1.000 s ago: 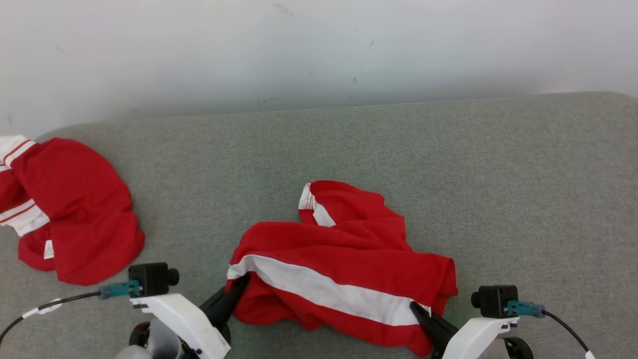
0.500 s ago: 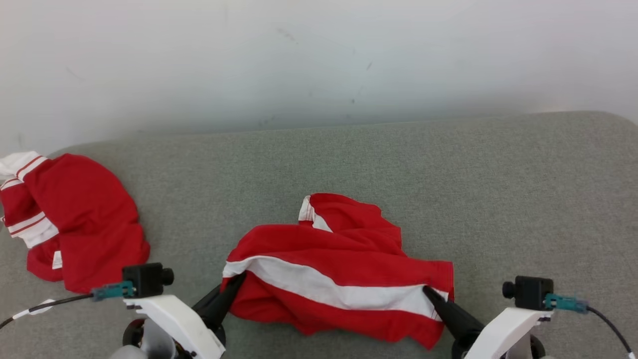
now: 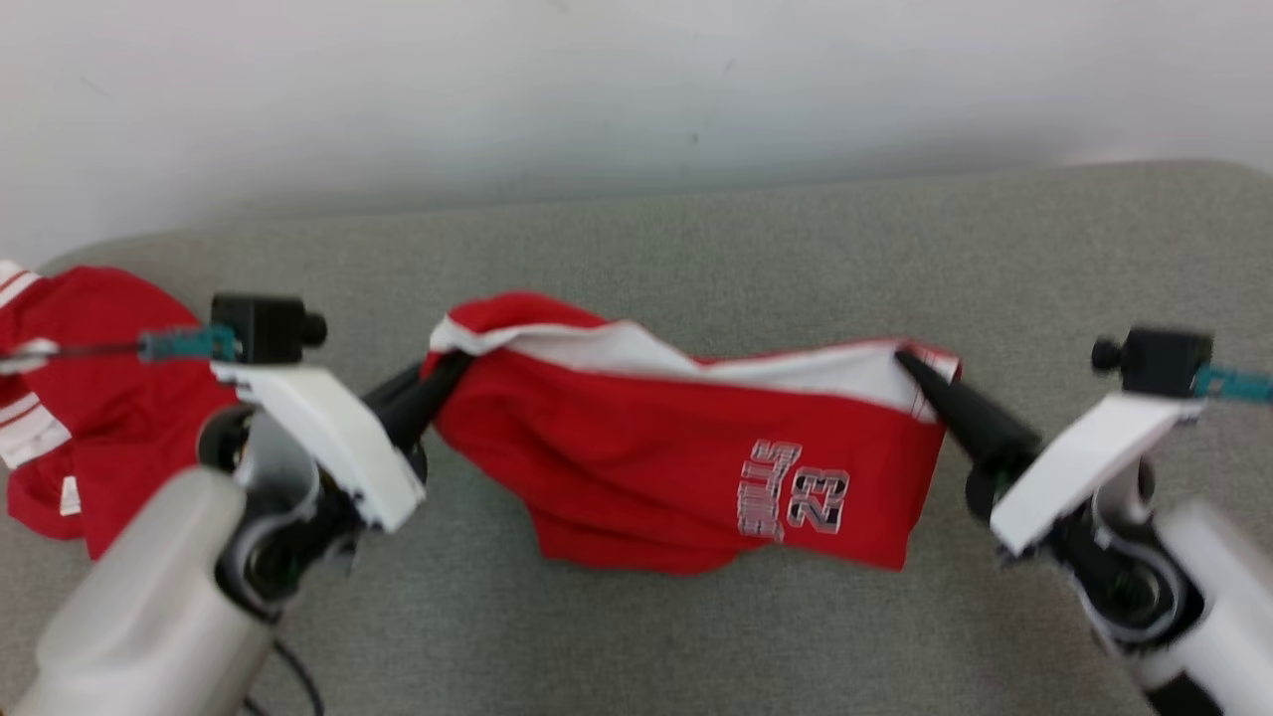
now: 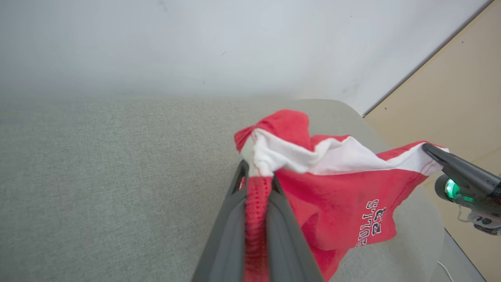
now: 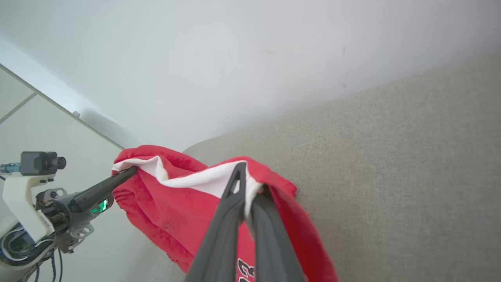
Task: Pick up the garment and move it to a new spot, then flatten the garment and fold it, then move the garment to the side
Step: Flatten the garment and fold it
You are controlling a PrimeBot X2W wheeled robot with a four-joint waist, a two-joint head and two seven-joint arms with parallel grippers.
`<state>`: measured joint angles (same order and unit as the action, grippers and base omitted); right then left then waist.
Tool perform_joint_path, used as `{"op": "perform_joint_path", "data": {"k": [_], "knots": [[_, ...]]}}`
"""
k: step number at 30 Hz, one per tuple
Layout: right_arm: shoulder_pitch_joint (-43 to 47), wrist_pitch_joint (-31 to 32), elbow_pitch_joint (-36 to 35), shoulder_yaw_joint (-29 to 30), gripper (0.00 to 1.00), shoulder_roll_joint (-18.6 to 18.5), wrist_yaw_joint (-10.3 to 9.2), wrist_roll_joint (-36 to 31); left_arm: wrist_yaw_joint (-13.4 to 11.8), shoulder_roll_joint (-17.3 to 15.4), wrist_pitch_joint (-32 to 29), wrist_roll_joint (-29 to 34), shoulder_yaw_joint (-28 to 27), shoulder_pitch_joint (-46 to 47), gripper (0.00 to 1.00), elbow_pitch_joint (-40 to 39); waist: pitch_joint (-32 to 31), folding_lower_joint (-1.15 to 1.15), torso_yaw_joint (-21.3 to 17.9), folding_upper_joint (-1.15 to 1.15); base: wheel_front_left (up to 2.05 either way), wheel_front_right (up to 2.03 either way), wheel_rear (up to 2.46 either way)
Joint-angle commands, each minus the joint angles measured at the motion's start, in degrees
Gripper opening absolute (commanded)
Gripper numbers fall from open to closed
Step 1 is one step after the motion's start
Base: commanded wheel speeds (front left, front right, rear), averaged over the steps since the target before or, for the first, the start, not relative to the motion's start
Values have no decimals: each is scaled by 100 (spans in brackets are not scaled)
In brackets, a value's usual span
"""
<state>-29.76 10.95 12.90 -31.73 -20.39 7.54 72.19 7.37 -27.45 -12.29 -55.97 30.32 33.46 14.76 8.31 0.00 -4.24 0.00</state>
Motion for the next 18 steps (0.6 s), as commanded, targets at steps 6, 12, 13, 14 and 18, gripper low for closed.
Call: {"op": "perform_joint_path", "data": {"k": [6,12,13,14,18], "knots": [[-1510,35,410,10,0,17,-10,-190,16,56,-595,-230,126,1455,0,590,782,0,-9,0,0,0,0],[-3008,-202,957,-72,0,123,-10,-329,18,120,-767,-550,243,2862,0,1152,1354,0,-26,0,0,0,0],[-3252,-255,1068,-78,0,151,-10,-307,18,136,-767,-556,283,3077,0,1255,1433,0,-21,0,0,0,0],[-3489,-308,1172,-79,0,156,-10,-297,18,146,-771,-568,312,3279,0,1377,1508,0,-17,0,0,0,0],[-4352,-591,1577,-101,0,203,-10,-337,18,199,-739,-593,455,4046,0,1788,1728,0,-14,0,0,0,0]]}}
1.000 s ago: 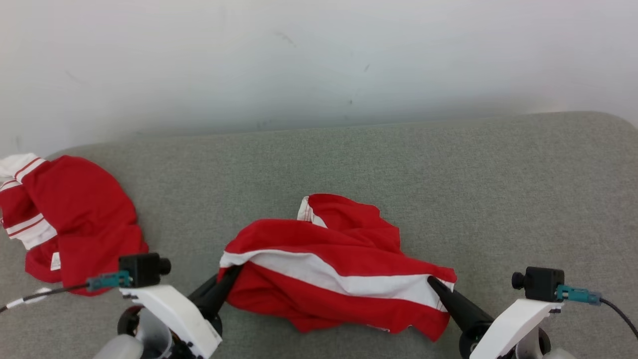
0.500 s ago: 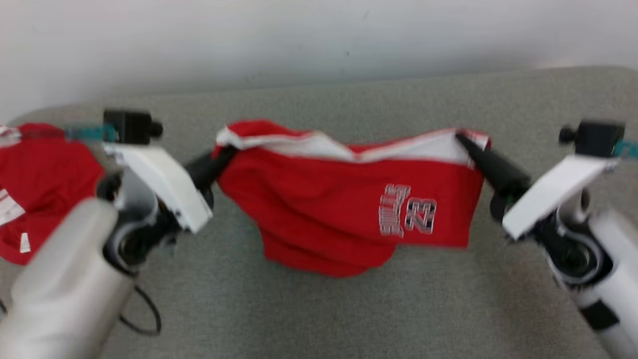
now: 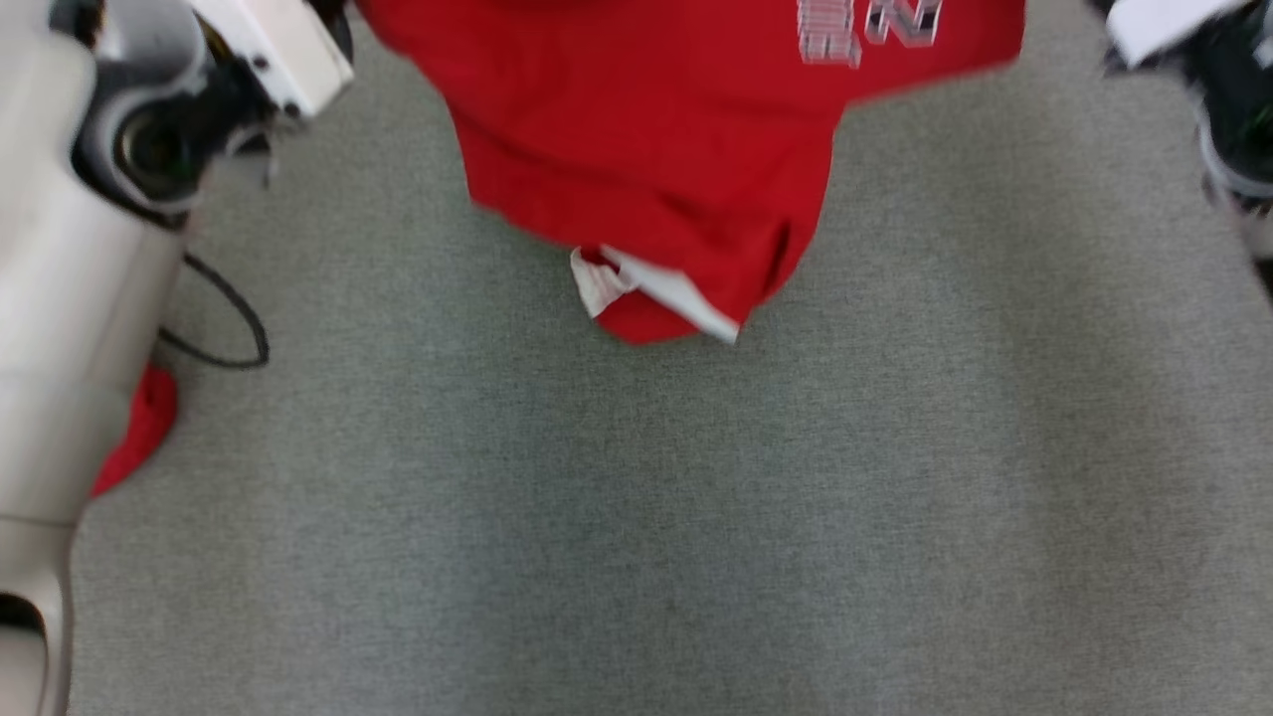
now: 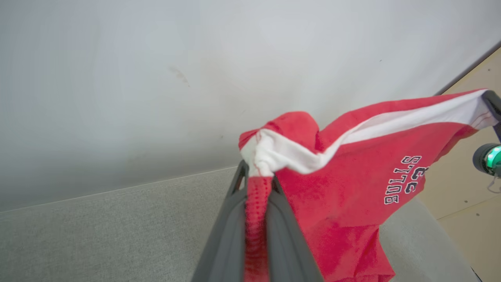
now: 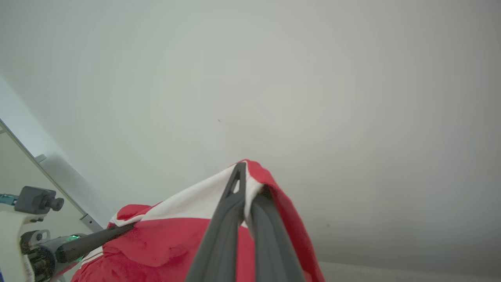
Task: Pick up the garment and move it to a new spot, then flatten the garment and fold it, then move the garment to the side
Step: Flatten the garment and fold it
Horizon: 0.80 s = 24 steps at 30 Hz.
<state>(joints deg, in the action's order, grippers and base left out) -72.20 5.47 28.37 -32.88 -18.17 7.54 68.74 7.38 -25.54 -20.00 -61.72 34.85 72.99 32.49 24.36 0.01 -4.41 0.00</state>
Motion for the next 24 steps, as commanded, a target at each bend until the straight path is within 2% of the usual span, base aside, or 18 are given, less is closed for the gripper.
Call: {"op": "perform_joint_path", "data": {"k": [1,8,14,19,24], "knots": [[-331,-119,122,19,0,-32,-10,-6,17,18,58,-19,28,282,0,92,179,-1,9,0,0,0,0],[-1505,-513,606,-119,0,-156,-10,-68,5,155,358,-99,175,1339,0,600,430,-1,26,0,0,0,0],[-2040,-1023,674,-244,0,-267,-10,-45,5,233,912,2,455,1897,0,742,585,-1,-47,0,0,0,0],[-1820,-869,602,-700,0,-389,-10,75,5,61,959,-234,934,1747,0,574,646,-1,-80,0,0,0,0],[-1197,-467,211,-1239,0,-708,-10,428,5,-205,1039,-486,1574,1250,0,161,421,-1,-59,0,0,0,0]]}}
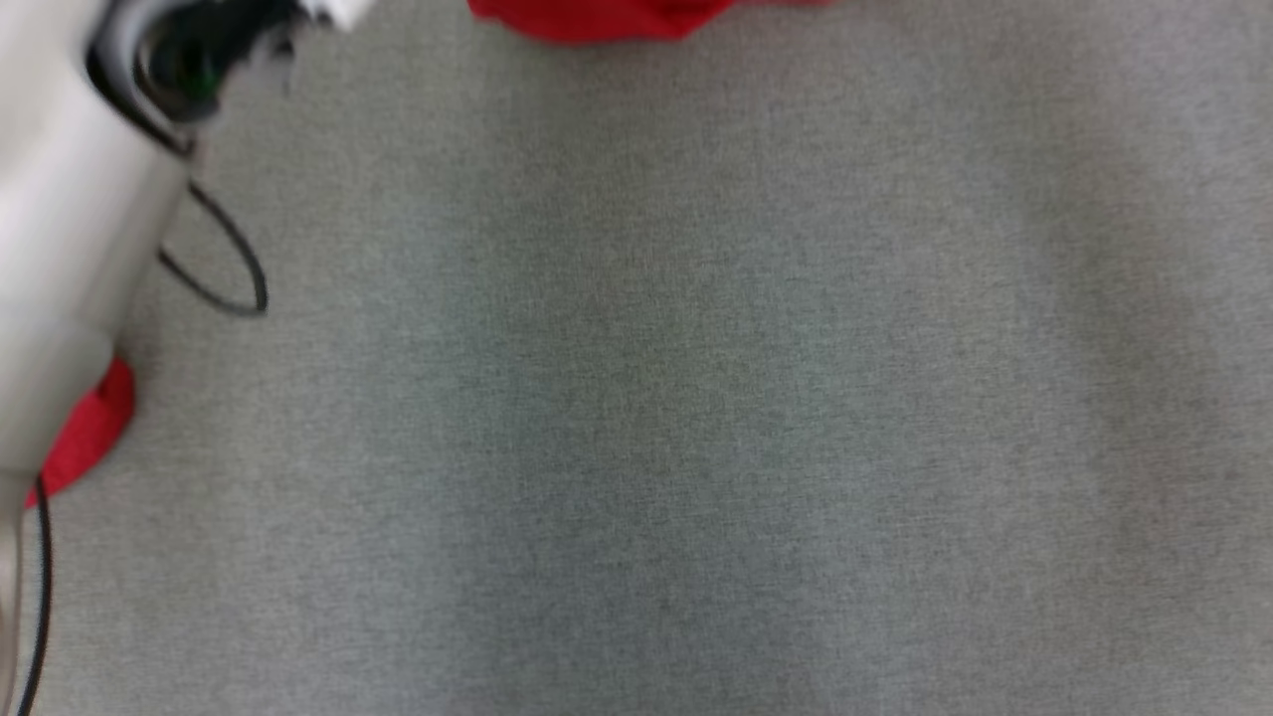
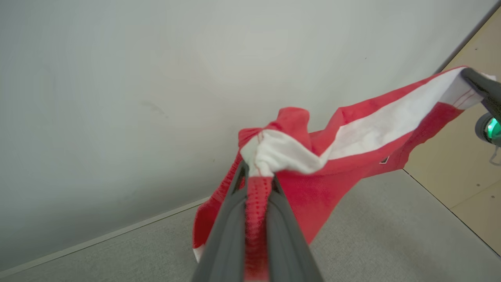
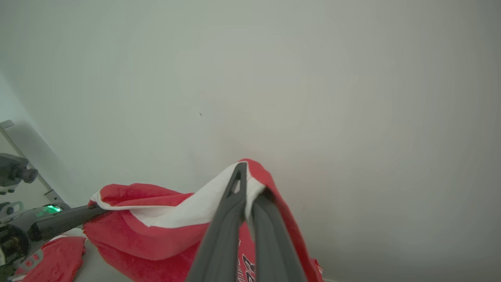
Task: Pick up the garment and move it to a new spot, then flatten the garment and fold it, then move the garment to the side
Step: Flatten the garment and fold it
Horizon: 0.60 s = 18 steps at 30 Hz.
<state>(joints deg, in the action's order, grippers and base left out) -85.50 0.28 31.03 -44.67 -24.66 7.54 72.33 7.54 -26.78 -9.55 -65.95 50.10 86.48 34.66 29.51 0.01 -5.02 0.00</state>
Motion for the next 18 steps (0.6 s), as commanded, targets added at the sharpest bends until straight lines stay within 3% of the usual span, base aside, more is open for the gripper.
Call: {"op": "perform_joint_path", "data": {"k": [1,9,18], "knots": [[308,161,-151,-177,0,-132,-10,168,-11,-163,-59,-170,188,-234,0,-144,-166,-1,-4,0,0,0,0],[1591,951,-935,-975,0,-748,-10,803,-10,-818,-824,-1221,1011,-1332,0,-1037,-1017,-1,-38,0,0,0,0],[2975,1597,-1742,-1493,0,-1449,-10,1532,-10,-1117,-1369,-2093,1473,-2468,0,-1550,-1940,-1,-41,0,0,0,0]]}}
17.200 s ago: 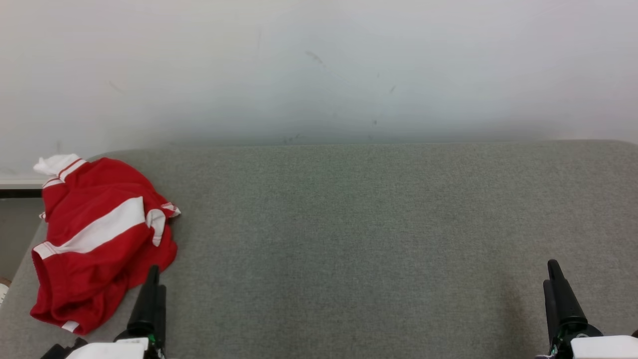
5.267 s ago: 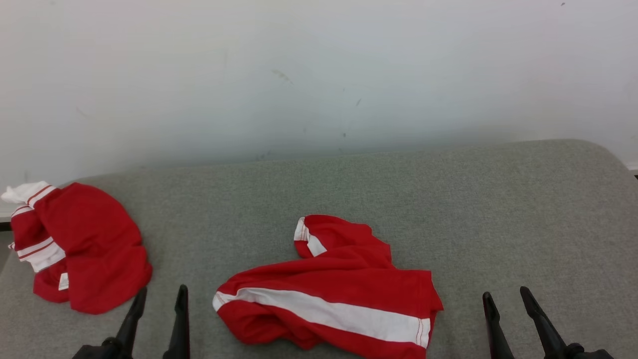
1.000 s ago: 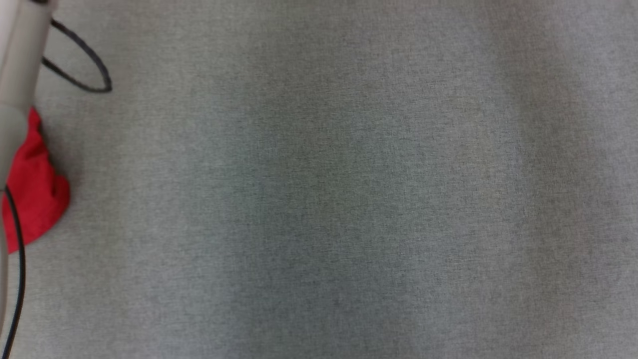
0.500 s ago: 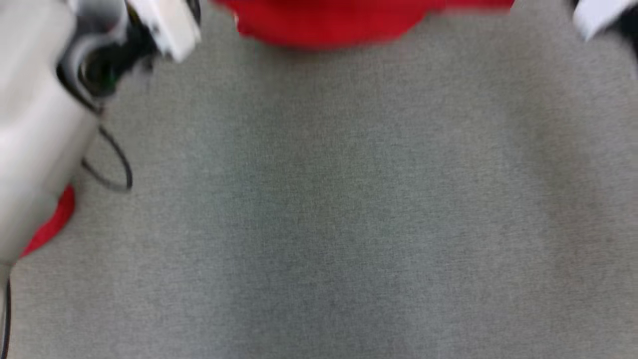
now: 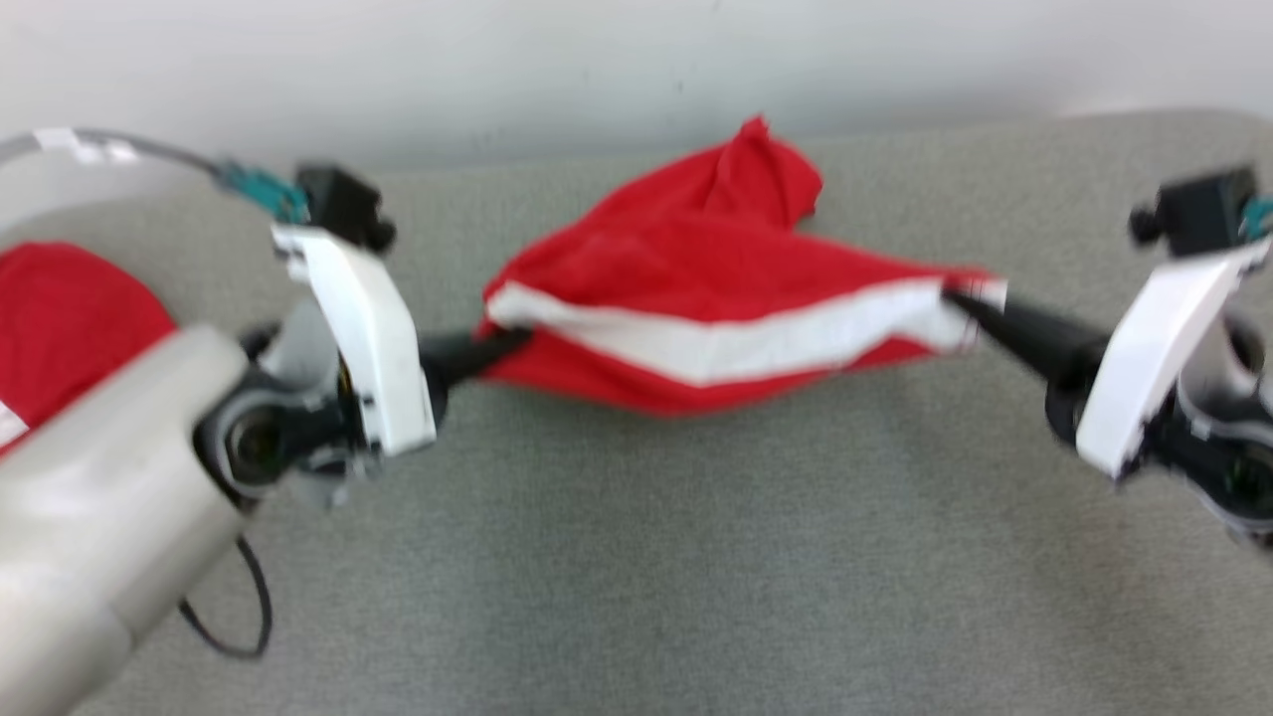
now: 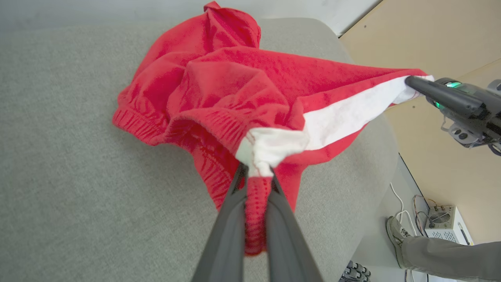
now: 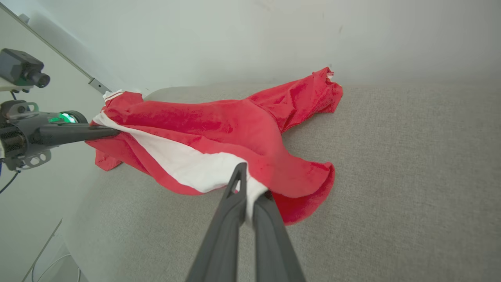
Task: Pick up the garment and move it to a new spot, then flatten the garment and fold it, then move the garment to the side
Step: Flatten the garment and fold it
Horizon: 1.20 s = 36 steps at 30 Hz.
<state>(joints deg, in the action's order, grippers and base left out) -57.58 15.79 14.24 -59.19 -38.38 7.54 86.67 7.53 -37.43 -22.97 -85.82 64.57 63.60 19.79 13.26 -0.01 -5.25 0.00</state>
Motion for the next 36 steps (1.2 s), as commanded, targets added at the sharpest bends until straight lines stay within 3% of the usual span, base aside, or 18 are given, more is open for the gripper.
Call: {"op": "perform_joint_path", "data": {"k": [1,8,15,23,29,36], "knots": [[315,102,-147,-85,0,-139,-10,171,-9,-81,-63,-196,47,-310,0,-132,-399,1,-23,0,0,0,0],[1217,514,-814,-355,0,-706,-10,737,-9,-407,-310,-679,382,-1296,0,-926,-914,1,-6,0,0,0,0],[1933,651,-1719,-605,0,-1558,-10,1154,-31,-810,-344,-1061,532,-2057,0,-1853,-1220,1,121,0,0,0,0],[1902,731,-2280,-815,0,-2232,-10,1317,-77,-1001,-251,-1317,454,-2304,0,-2304,-1219,1,286,0,0,0,0],[1449,930,-2025,-817,0,-2242,-10,1482,-51,-949,-337,-1876,127,-2112,0,-2229,-1021,1,461,0,0,0,0],[383,1468,-902,-913,0,-1567,-10,1670,-20,-955,-946,-2807,-331,-1754,0,-1758,-635,1,624,0,0,0,0]]}}
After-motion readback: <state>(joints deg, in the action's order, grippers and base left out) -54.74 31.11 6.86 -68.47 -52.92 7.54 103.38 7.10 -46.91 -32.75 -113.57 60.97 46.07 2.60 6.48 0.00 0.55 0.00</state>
